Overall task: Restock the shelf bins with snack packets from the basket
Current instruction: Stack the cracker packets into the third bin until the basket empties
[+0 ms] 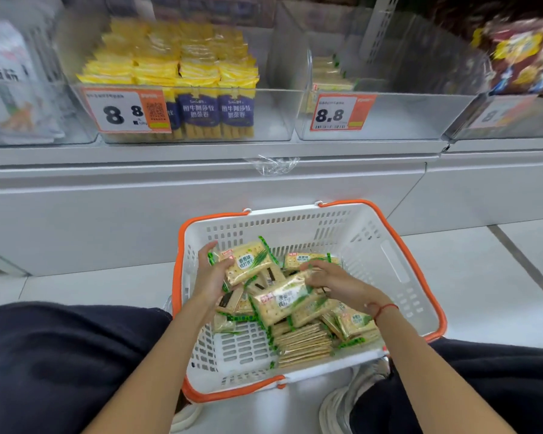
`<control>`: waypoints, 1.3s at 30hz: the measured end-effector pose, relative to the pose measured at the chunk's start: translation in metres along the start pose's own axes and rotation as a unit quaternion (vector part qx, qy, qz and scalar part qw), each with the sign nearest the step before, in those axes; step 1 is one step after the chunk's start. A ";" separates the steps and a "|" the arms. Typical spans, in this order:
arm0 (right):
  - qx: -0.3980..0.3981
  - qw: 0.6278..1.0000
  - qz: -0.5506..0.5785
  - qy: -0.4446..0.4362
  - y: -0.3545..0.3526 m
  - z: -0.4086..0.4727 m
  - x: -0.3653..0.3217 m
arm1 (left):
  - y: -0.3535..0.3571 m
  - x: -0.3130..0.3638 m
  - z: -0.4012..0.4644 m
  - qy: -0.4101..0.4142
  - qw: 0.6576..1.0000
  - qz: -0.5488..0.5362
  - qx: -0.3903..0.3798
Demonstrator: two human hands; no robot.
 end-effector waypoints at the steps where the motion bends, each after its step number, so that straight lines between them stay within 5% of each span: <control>1: -0.022 0.999 0.030 -0.019 0.001 -0.005 -0.008 | 0.001 0.001 -0.003 0.005 1.000 0.028 -0.012; 13: 0.169 0.970 0.051 -0.165 0.024 -0.015 -0.100 | 0.045 0.067 -0.026 0.045 0.995 -0.029 -0.081; 22: 0.152 0.973 -0.075 -0.157 -0.016 -0.056 -0.185 | 0.082 0.139 -0.037 0.111 0.984 -0.093 -0.105; 26: 0.200 0.962 -0.008 -0.187 -0.042 -0.066 -0.211 | 0.110 0.170 -0.034 0.106 0.967 -0.115 -0.203; 29: 0.226 0.948 0.063 -0.214 -0.068 -0.075 -0.230 | 0.133 0.194 -0.031 0.132 0.958 -0.040 -0.253; 33: 0.245 0.931 0.119 -0.245 -0.105 -0.082 -0.253 | 0.154 0.236 -0.027 0.166 0.952 0.140 -0.213; 39: 0.262 0.898 0.145 -0.323 -0.162 -0.075 -0.271 | 0.183 0.315 0.000 0.256 0.848 0.435 -0.162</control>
Point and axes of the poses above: each hand's wrist, its own z-axis towards the middle knuckle, its own y-axis out of the palm, x = y × z, the point moved 1 cm from there along z, towards the middle knuckle, and after that the axes turned 11 degrees about -x, right-handed, at the moved point
